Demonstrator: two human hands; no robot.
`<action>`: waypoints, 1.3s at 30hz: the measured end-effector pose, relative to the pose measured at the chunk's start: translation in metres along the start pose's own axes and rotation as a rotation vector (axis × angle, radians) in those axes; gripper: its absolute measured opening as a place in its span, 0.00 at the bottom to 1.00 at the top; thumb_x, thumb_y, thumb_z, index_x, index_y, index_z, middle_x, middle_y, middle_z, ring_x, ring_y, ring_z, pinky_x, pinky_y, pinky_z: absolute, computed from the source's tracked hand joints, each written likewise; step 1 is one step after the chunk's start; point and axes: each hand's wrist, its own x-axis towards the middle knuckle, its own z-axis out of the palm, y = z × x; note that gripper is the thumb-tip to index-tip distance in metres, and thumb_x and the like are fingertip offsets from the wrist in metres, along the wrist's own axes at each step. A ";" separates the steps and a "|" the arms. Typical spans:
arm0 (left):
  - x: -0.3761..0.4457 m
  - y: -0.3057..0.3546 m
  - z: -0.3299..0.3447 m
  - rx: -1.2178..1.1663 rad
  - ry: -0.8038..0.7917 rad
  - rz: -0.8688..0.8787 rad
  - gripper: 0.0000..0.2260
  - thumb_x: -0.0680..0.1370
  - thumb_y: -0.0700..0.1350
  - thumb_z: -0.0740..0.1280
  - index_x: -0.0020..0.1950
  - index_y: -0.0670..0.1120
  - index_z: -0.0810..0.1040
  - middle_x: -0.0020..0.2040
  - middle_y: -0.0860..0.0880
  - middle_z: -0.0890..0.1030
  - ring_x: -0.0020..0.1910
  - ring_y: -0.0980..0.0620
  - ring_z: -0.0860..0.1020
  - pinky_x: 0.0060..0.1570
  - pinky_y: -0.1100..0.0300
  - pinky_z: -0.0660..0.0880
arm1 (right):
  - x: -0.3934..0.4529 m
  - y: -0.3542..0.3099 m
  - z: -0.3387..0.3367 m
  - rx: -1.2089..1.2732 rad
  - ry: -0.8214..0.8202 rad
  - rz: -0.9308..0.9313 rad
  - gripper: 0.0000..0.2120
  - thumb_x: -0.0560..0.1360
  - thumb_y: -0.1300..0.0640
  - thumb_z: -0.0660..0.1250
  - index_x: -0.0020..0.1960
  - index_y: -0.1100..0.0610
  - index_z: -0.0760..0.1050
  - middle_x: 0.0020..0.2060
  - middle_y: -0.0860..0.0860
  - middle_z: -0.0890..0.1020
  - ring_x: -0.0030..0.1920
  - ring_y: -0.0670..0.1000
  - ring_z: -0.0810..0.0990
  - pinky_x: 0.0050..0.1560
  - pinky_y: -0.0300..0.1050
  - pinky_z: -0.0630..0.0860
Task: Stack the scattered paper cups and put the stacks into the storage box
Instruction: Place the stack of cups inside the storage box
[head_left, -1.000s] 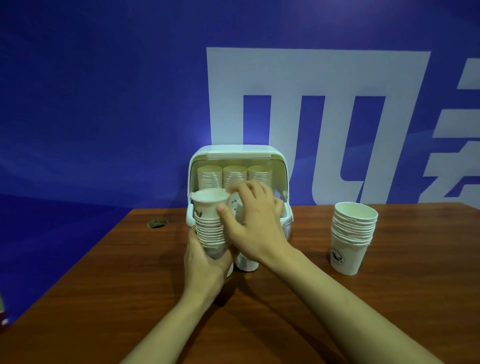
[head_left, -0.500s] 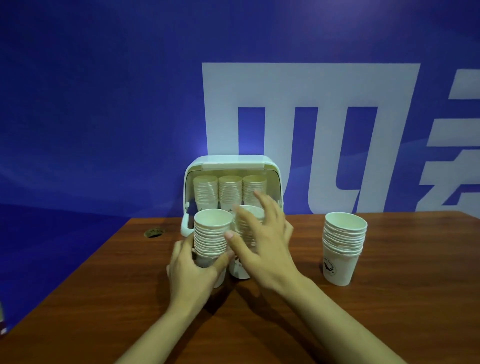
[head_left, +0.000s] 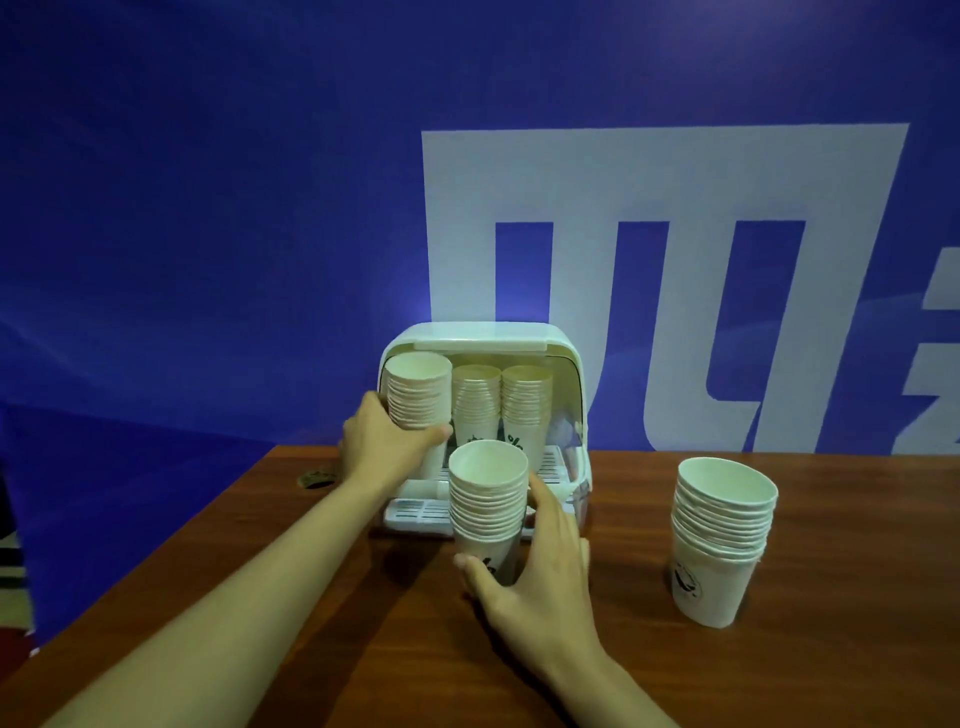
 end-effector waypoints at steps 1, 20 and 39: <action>0.002 -0.006 0.005 0.062 -0.021 -0.004 0.34 0.61 0.62 0.84 0.59 0.50 0.77 0.60 0.47 0.83 0.62 0.43 0.79 0.59 0.46 0.78 | 0.000 0.001 0.001 0.010 0.000 0.004 0.49 0.65 0.36 0.75 0.78 0.40 0.53 0.69 0.31 0.64 0.71 0.39 0.63 0.73 0.45 0.61; 0.012 -0.034 0.007 0.111 0.040 -0.092 0.26 0.70 0.60 0.81 0.65 0.52 0.84 0.59 0.48 0.86 0.66 0.41 0.78 0.63 0.45 0.65 | 0.003 0.004 0.007 0.116 -0.027 -0.004 0.42 0.67 0.39 0.76 0.75 0.35 0.58 0.64 0.30 0.75 0.65 0.37 0.74 0.62 0.44 0.77; 0.009 -0.036 0.010 0.136 0.024 -0.140 0.36 0.68 0.63 0.81 0.68 0.47 0.75 0.69 0.45 0.78 0.72 0.40 0.72 0.67 0.42 0.67 | 0.001 0.001 -0.001 0.120 -0.018 -0.018 0.42 0.67 0.42 0.78 0.75 0.36 0.60 0.63 0.32 0.77 0.65 0.35 0.75 0.63 0.38 0.76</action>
